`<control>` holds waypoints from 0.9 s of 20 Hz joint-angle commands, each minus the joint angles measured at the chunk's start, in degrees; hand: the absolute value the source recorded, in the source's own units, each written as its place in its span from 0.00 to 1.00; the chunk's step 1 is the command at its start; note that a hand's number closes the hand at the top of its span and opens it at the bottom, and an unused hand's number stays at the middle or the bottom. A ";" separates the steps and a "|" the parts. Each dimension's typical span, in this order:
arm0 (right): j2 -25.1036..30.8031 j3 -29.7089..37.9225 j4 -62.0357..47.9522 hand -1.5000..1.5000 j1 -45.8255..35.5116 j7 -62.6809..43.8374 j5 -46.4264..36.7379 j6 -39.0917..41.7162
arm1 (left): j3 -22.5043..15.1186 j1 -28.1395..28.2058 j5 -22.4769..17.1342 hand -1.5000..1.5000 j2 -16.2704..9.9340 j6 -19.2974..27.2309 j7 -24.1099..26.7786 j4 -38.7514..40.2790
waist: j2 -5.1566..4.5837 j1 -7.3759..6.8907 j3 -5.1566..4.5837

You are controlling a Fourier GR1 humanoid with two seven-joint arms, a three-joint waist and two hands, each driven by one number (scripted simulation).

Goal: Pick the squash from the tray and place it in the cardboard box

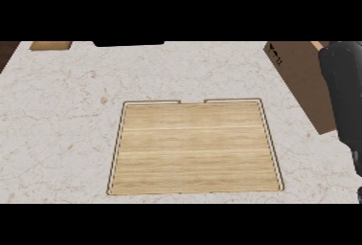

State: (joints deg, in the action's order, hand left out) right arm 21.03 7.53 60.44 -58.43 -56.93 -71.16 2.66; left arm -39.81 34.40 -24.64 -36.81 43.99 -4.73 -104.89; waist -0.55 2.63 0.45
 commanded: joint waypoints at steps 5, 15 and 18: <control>4.50 2.72 -6.62 1.00 5.31 4.47 -0.41 -4.66 | 9.81 -14.66 1.98 0.50 1.50 0.31 6.12 -1.93 | -1.00 -0.25 -0.51; 3.52 12.82 -9.72 0.00 7.32 9.78 9.05 -14.31 | 9.25 -15.90 0.28 0.50 1.66 0.62 6.81 -1.25 | -0.65 -0.43 -0.27; 5.22 15.69 -8.89 0.00 7.14 15.01 12.41 -17.98 | 8.78 -15.56 -0.05 0.50 1.19 0.59 7.20 -1.50 | -0.59 -0.35 -0.11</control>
State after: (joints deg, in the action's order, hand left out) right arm 25.74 20.33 51.69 -51.57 -46.49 -62.12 -11.08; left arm -41.11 32.38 -27.11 -36.83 44.69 -2.77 -104.28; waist -1.03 1.75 0.37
